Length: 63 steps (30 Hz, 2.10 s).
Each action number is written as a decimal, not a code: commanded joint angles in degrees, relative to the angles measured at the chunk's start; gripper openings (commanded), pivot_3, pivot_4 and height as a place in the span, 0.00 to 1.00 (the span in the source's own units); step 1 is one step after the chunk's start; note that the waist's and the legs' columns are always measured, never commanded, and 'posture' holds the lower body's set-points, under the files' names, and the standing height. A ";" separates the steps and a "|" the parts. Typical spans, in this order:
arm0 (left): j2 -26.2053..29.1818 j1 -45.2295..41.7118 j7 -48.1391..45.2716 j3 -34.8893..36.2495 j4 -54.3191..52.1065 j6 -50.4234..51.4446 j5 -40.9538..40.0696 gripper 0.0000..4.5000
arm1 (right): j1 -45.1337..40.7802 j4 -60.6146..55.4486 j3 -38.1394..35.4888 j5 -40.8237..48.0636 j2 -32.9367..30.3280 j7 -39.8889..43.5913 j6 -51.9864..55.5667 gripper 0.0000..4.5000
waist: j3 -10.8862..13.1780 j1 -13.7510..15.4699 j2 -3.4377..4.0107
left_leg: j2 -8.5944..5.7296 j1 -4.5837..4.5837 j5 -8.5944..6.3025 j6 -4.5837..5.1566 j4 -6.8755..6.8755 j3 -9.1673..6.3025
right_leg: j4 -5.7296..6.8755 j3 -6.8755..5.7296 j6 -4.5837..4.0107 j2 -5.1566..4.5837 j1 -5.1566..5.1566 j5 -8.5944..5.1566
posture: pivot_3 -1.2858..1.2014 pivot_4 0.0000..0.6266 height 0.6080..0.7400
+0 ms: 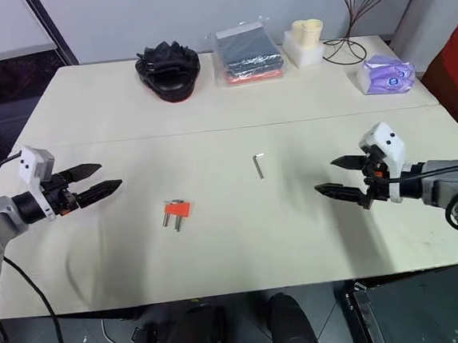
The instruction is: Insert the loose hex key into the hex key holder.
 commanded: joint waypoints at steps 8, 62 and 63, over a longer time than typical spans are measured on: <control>-0.68 -1.80 -0.50 0.01 -0.77 -2.58 0.88 0.99 | -0.54 -1.93 -1.45 0.14 1.40 -0.61 -1.79 1.00 | 0.00 0.02 0.00 | 0.00 0.00 0.00 0.00 0.00 0.00 | 0.00 0.01 0.01 0.00 0.00 0.00 | 0.52 0.24 1.00; 9.38 -5.73 -26.81 -11.93 3.36 -11.56 9.90 0.99 | -25.71 24.10 37.15 -25.39 43.35 -9.26 -24.19 1.00 | -0.01 -0.43 -0.03 | 0.00 0.01 0.00 0.03 0.18 0.30 | 0.32 0.00 0.04 0.23 -0.17 0.01 | 0.52 0.24 1.00; 9.41 -5.36 -26.43 -11.60 2.67 -10.99 9.47 0.99 | -25.76 24.57 37.23 -25.69 43.76 -8.88 -24.60 1.00 | -0.01 -0.44 -0.03 | 0.00 0.01 0.00 0.03 0.18 0.30 | 0.33 0.01 0.04 0.23 -0.17 0.02 | 0.52 0.24 1.00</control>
